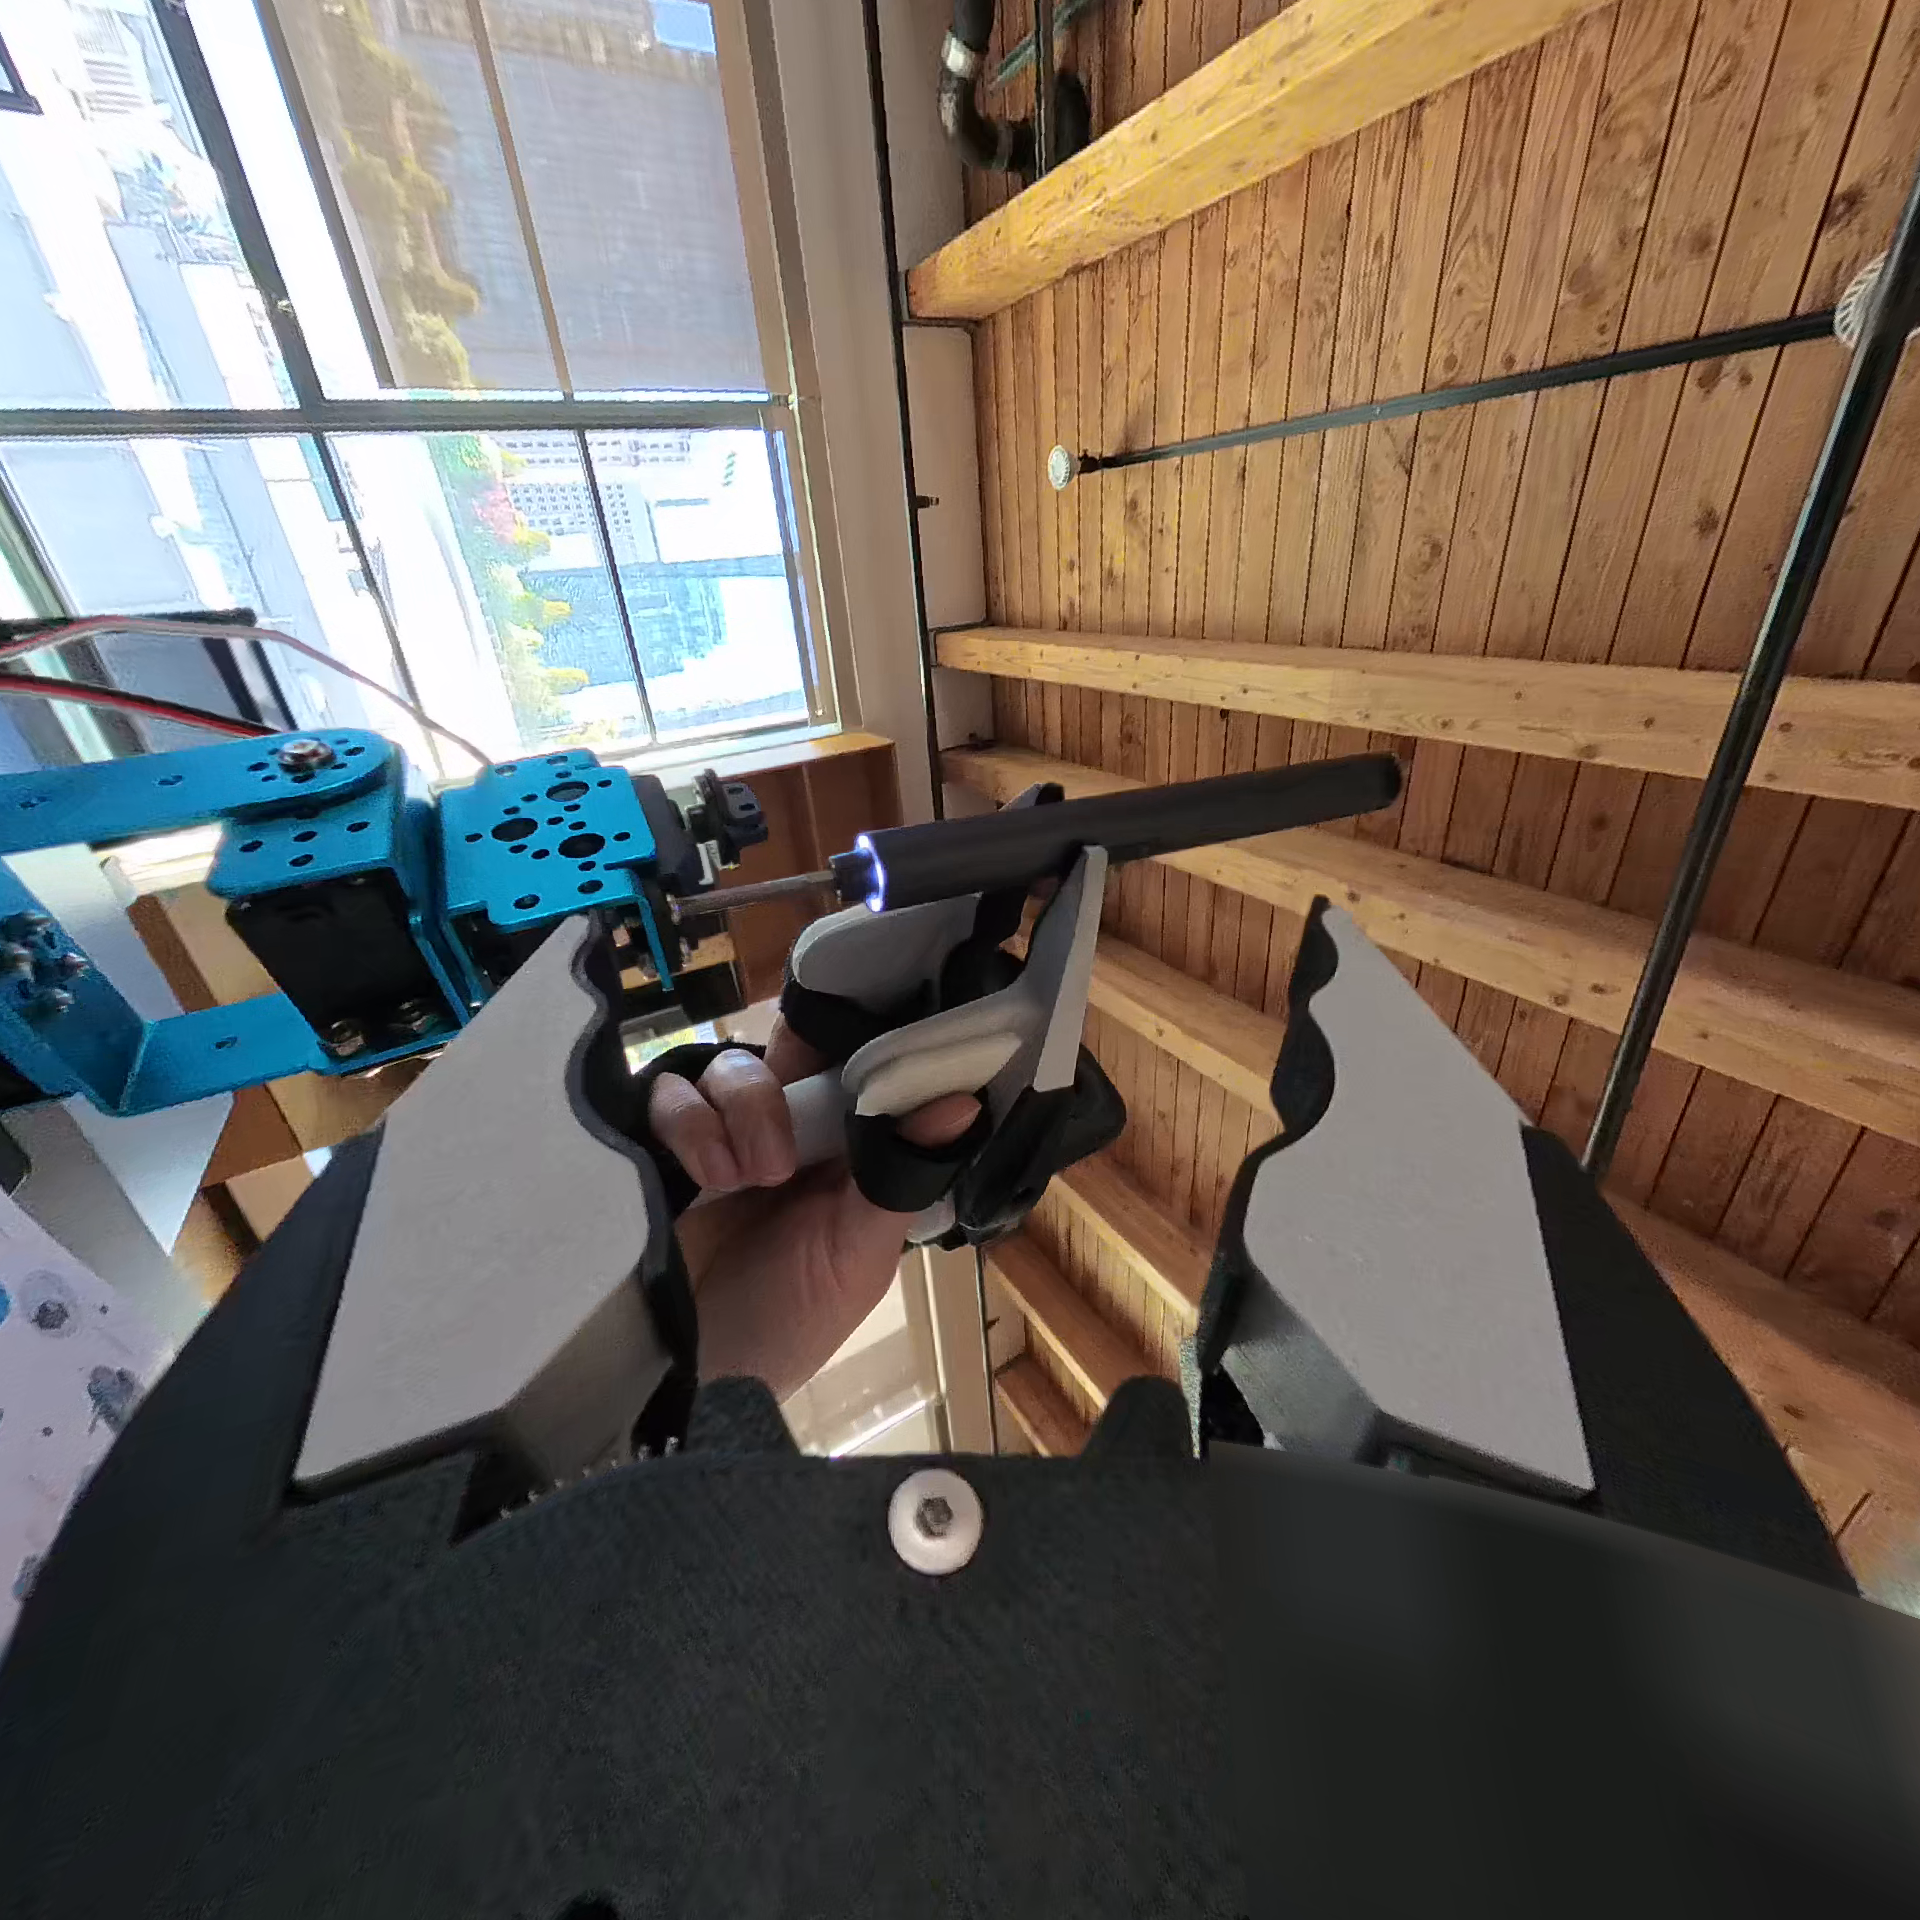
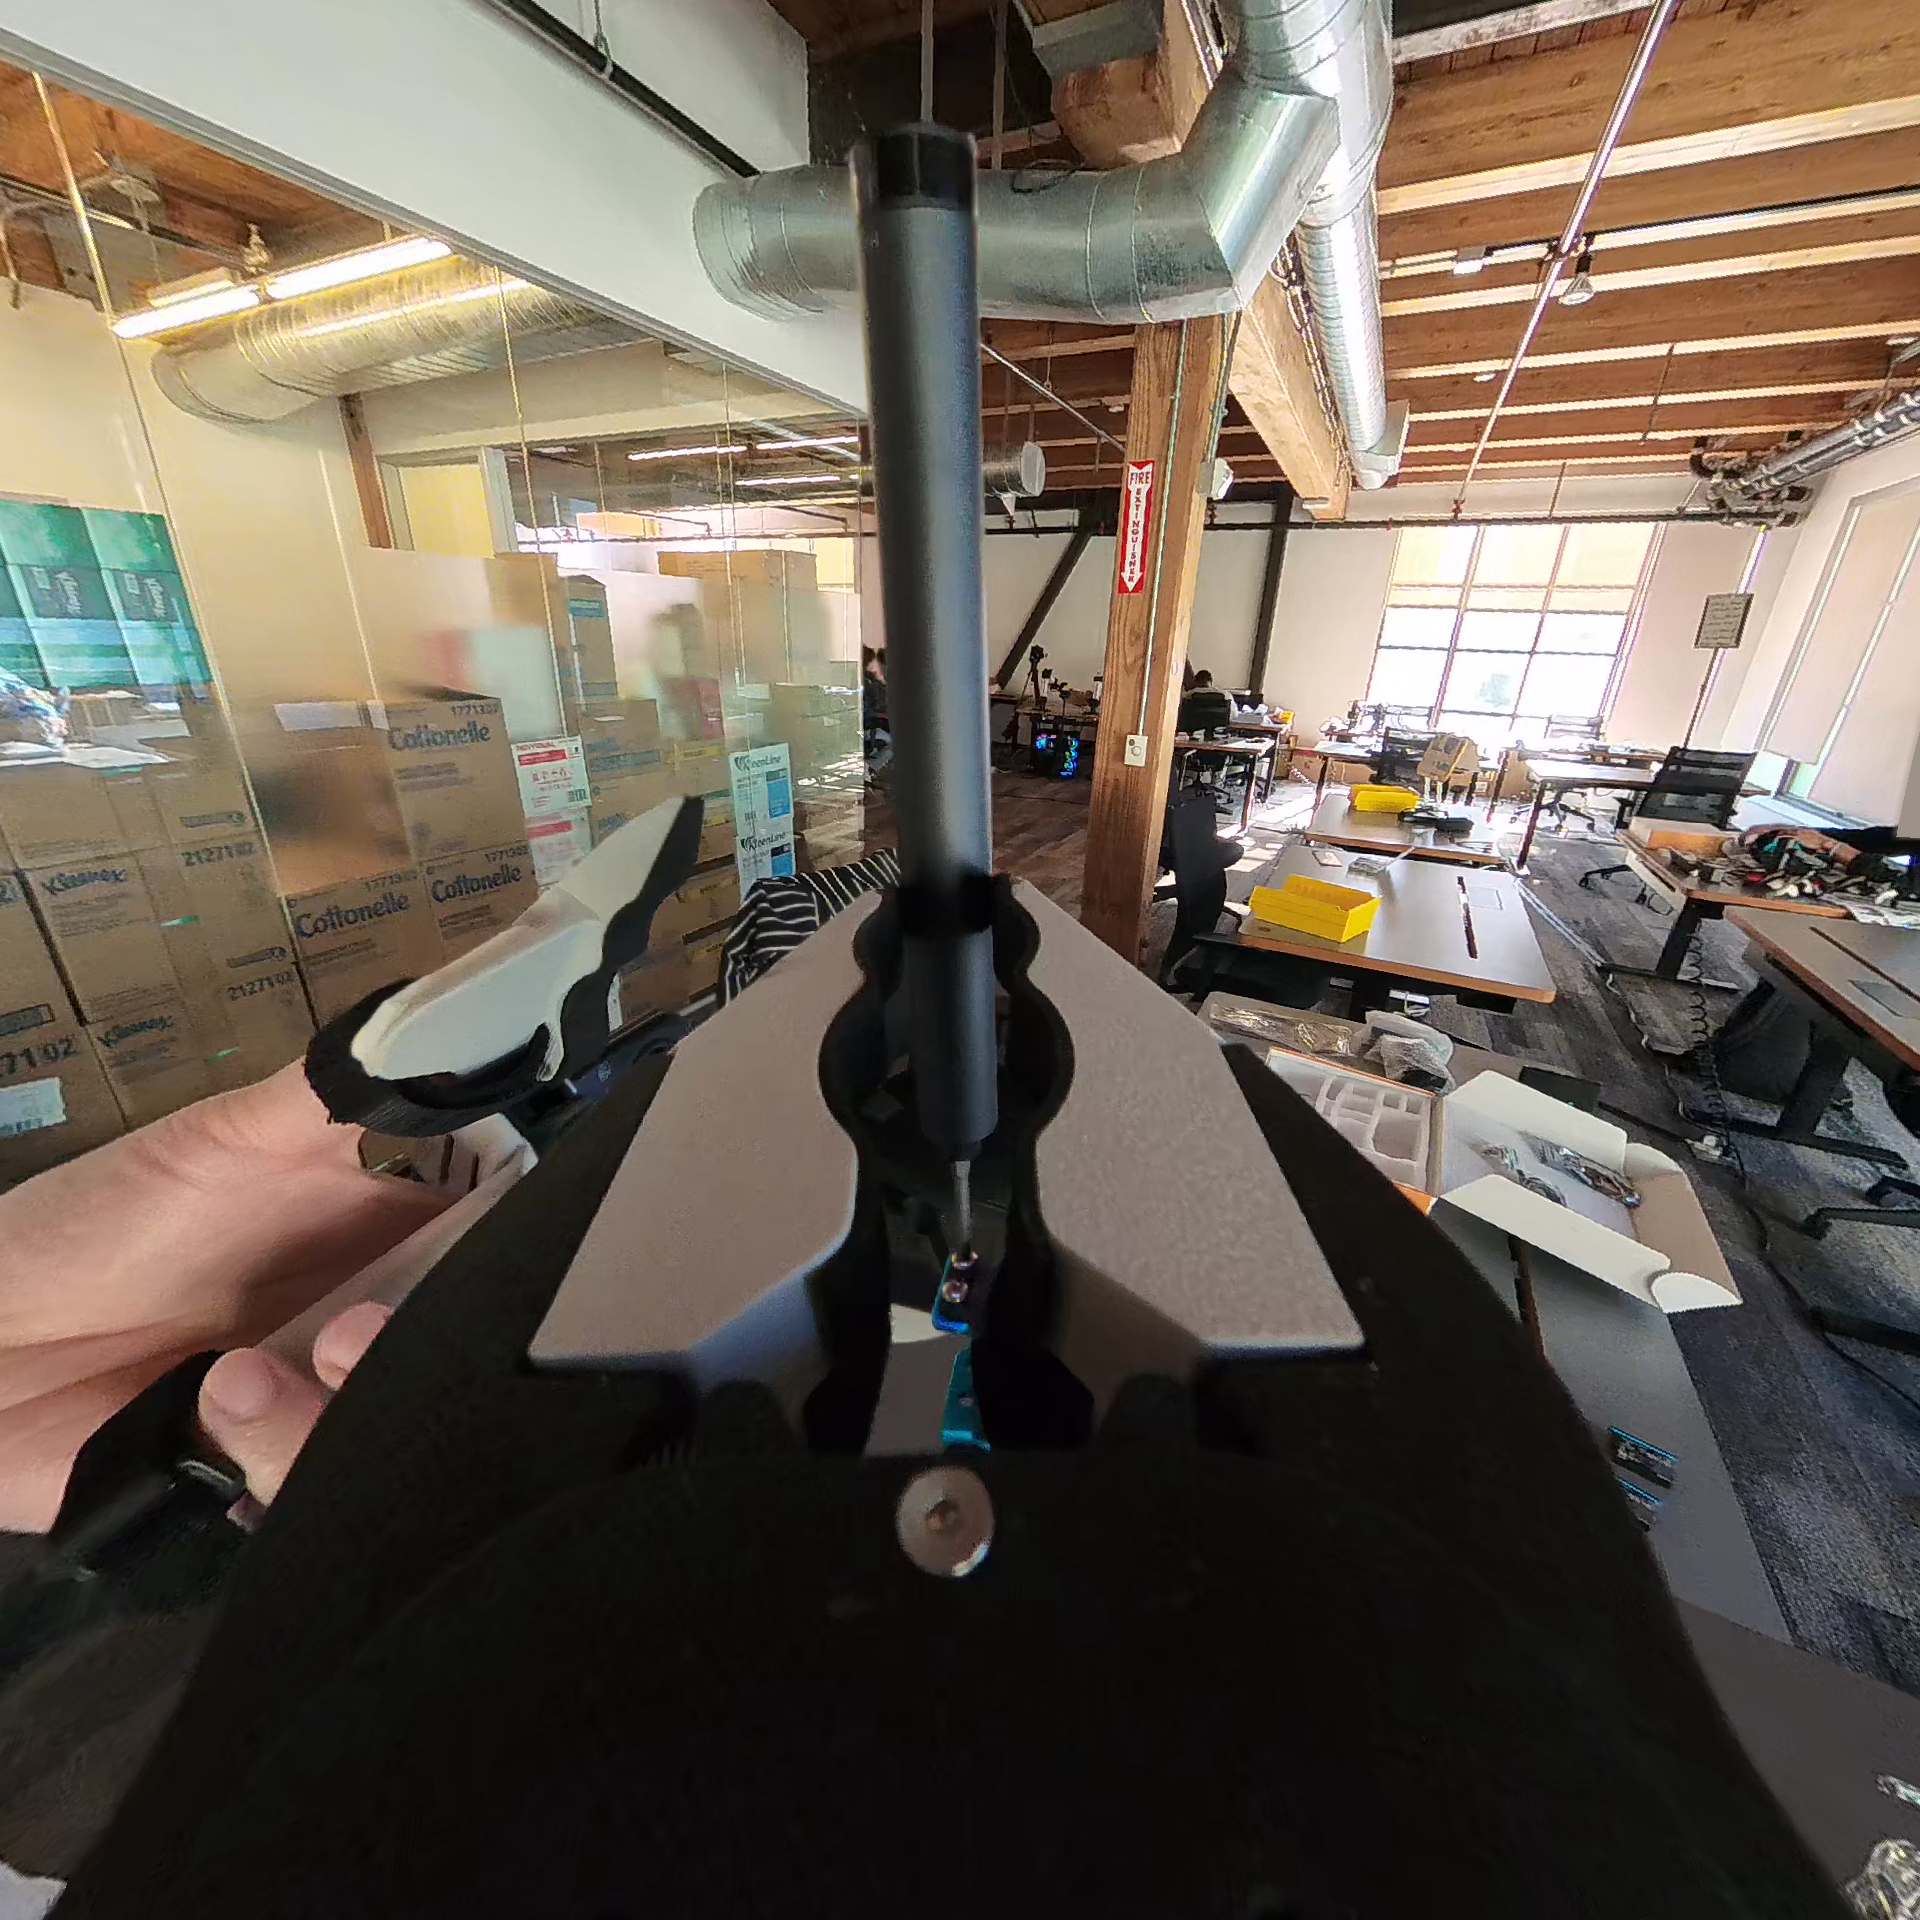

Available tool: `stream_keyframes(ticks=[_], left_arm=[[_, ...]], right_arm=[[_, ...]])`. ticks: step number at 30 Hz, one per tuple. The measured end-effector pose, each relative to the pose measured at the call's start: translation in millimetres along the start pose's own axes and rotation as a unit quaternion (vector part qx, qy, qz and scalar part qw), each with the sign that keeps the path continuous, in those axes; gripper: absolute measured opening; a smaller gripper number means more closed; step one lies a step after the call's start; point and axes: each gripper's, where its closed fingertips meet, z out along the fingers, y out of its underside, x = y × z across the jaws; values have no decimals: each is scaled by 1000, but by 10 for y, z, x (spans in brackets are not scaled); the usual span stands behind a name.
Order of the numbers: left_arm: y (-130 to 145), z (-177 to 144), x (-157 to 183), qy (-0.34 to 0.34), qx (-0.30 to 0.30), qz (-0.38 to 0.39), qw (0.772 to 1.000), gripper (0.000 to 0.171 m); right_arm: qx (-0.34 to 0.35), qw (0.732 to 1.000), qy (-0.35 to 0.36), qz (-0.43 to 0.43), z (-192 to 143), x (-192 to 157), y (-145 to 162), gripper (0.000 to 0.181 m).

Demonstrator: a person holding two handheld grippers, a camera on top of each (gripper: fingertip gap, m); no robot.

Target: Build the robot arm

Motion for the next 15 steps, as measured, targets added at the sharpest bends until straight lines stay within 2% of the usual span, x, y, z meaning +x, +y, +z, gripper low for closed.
stream_keyframes(ticks=[6,15], left_arm=[[-25,-42,17,14,24,1,1000,123],[9,-39,17,9,17,34,999,122]], right_arm=[[-2,1000,1,10,-45,22,-4,16],[-22,1000,3,5,-51,-11,3,16]])
